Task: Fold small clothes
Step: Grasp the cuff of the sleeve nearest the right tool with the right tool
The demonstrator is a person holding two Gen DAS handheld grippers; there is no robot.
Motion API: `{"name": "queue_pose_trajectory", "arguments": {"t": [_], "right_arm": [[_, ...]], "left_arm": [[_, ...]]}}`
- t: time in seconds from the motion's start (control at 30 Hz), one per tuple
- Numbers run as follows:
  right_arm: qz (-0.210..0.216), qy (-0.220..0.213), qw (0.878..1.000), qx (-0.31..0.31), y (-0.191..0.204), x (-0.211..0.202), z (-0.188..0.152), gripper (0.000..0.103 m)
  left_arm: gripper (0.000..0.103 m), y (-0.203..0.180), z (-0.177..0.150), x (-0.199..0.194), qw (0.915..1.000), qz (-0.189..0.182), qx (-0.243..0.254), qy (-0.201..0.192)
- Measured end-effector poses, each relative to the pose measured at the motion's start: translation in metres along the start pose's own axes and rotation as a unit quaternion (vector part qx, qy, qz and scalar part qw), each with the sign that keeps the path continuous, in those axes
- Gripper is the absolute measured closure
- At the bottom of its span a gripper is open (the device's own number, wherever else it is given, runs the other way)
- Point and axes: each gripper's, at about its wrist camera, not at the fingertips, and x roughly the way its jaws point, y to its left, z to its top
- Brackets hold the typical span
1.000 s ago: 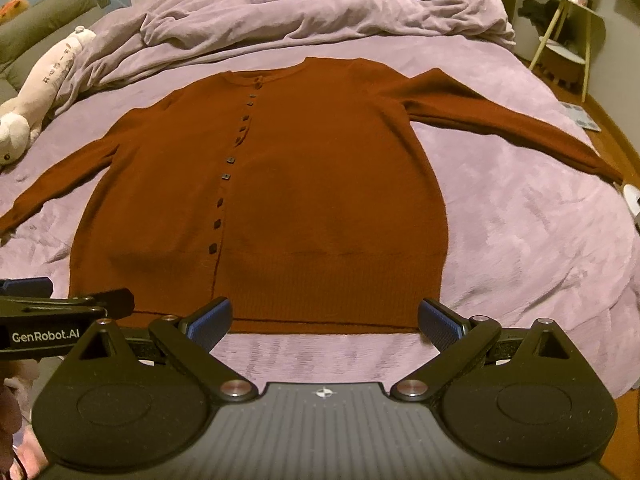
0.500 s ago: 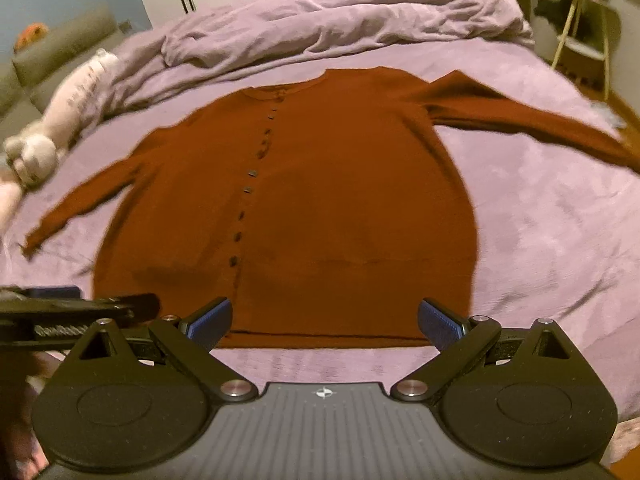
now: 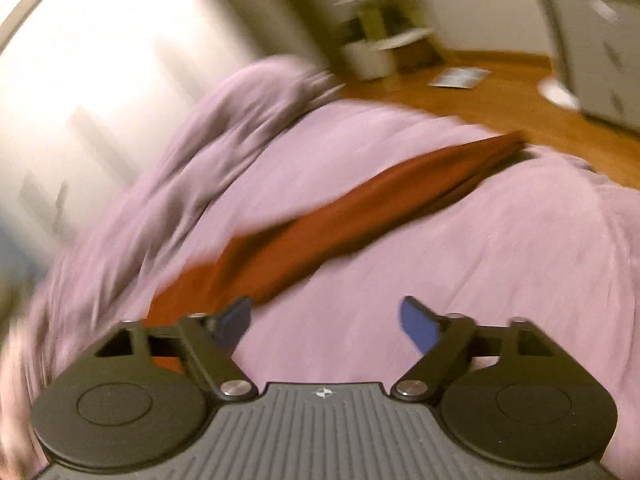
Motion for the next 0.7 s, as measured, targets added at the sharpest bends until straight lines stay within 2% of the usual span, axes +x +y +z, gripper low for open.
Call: {"name": "queue_pose_trajectory", "arguments": {"t": [0.1, 0.17, 0.27, 0.33, 0.4, 0.43, 0.47, 0.53, 0.6, 0.63, 0.7], "right_arm": [[-0.037, -0.021, 0.994, 0.098, -0.040, 0.036, 0.032, 0.053], [-0.049, -0.027, 0.988, 0.141, -0.061, 0.057, 0.039, 0.053], [-0.034, -0.042, 0.983, 0.178, -0.079, 0.074, 0.041, 0.056], [-0.032, -0.049, 0.981, 0.185, -0.086, 0.083, 0.045, 0.063], [-0.040, -0.053, 0.981, 0.183, -0.092, 0.085, 0.053, 0.084], [-0.042, -0.053, 0.982, 0.178, -0.091, 0.087, 0.058, 0.089], [-0.046, -0.051, 0.983, 0.170, -0.090, 0.089, 0.061, 0.096], [-0.063, -0.053, 0.987, 0.140, -0.074, 0.084, 0.066, 0.097], [-0.060, -0.079, 0.994, 0.042, -0.030, 0.072, 0.065, 0.097], [-0.042, -0.086, 0.995, -0.017, -0.002, 0.065, 0.060, 0.097], [0.035, -0.083, 0.989, -0.118, 0.059, 0.050, 0.040, 0.097]], "left_arm": [[0.000, -0.005, 0.014, 0.015, 0.9999, 0.009, -0.005, -0.004], [0.000, -0.005, 0.020, 0.022, 0.9998, 0.005, -0.018, -0.007], [0.000, -0.001, 0.027, 0.032, 0.9994, -0.003, -0.033, -0.005], [0.000, 0.001, 0.028, 0.036, 0.9995, 0.001, -0.032, 0.000], [0.000, 0.006, 0.030, 0.038, 0.9995, 0.004, -0.031, 0.001], [0.000, 0.009, 0.030, 0.038, 0.9995, 0.004, -0.032, 0.002], [0.000, 0.013, 0.030, 0.038, 0.9995, 0.002, -0.033, 0.003], [0.000, 0.020, 0.032, 0.037, 0.9993, -0.005, -0.036, 0.005], [0.000, 0.031, 0.037, 0.033, 0.9989, -0.014, -0.044, -0.001], [0.000, 0.035, 0.041, 0.031, 0.9987, -0.016, -0.048, -0.004], [0.000, 0.042, 0.051, 0.026, 0.9980, -0.030, -0.052, -0.017]]}}
